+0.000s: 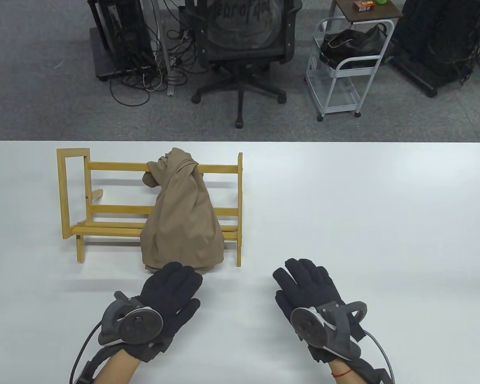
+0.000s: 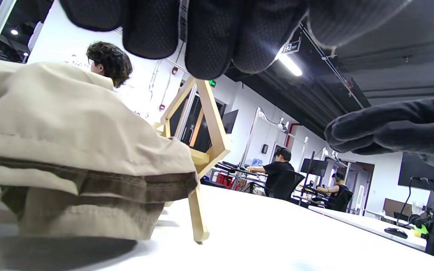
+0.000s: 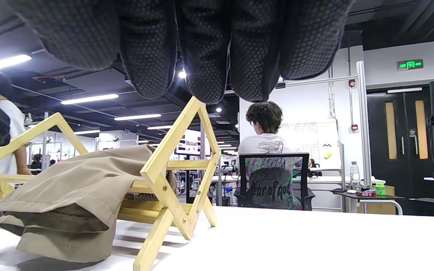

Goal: Hang shorts on book rack

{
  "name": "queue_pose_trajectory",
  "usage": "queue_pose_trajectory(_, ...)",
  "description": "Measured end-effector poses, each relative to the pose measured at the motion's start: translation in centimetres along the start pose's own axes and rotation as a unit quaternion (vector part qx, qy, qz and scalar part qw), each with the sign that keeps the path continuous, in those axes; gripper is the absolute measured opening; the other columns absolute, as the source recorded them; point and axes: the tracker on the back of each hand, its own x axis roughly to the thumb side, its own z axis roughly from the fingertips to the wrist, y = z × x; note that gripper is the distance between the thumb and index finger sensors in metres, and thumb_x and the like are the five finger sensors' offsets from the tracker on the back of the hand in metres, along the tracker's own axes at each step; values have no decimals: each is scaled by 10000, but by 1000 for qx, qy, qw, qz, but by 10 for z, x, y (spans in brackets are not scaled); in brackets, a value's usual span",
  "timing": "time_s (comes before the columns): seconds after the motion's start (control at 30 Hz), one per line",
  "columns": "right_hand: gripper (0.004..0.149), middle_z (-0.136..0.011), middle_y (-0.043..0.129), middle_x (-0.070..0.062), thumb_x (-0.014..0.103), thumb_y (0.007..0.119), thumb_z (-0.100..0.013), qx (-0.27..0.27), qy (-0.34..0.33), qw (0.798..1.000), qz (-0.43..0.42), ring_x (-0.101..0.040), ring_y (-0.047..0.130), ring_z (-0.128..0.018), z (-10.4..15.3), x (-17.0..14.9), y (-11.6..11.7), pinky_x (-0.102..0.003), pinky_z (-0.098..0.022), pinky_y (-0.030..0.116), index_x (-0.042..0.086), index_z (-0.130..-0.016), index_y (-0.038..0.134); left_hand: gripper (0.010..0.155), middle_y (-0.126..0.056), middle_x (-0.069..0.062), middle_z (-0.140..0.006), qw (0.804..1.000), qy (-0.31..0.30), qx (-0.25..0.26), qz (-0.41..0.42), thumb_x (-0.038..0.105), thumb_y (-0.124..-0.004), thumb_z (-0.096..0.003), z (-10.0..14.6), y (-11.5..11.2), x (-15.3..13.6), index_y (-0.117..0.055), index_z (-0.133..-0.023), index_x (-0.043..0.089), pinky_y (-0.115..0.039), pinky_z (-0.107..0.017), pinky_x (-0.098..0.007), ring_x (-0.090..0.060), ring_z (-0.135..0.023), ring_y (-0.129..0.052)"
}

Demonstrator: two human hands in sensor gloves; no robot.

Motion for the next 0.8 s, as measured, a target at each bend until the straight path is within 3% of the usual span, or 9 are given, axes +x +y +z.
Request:
queue_pose_trajectory(0.4, 494, -1069, 747, 41, 565, 688, -447, 12, -38, 999, 19, -281, 784, -986, 2, 19, 8, -469, -731, 677, 406, -911, 747, 566, -781, -81, -1037, 1000, -16, -20, -13, 514, -691, -500, -2, -8, 8, -741, -989, 233, -616, -636, -627, -472, -958, -721)
queue_pose_trajectory(0.8, 500, -1066, 748, 56, 572, 691, -435, 8, -88, 990, 110, -271, 774, -994, 9, 47, 18, -467, -738, 671, 414, -906, 745, 564, -787, -81, -1033, 999, -18, -23, -14, 513, -692, -499, -2, -7, 11, -745, -986, 233, -621, -634, -625, -466, -955, -729)
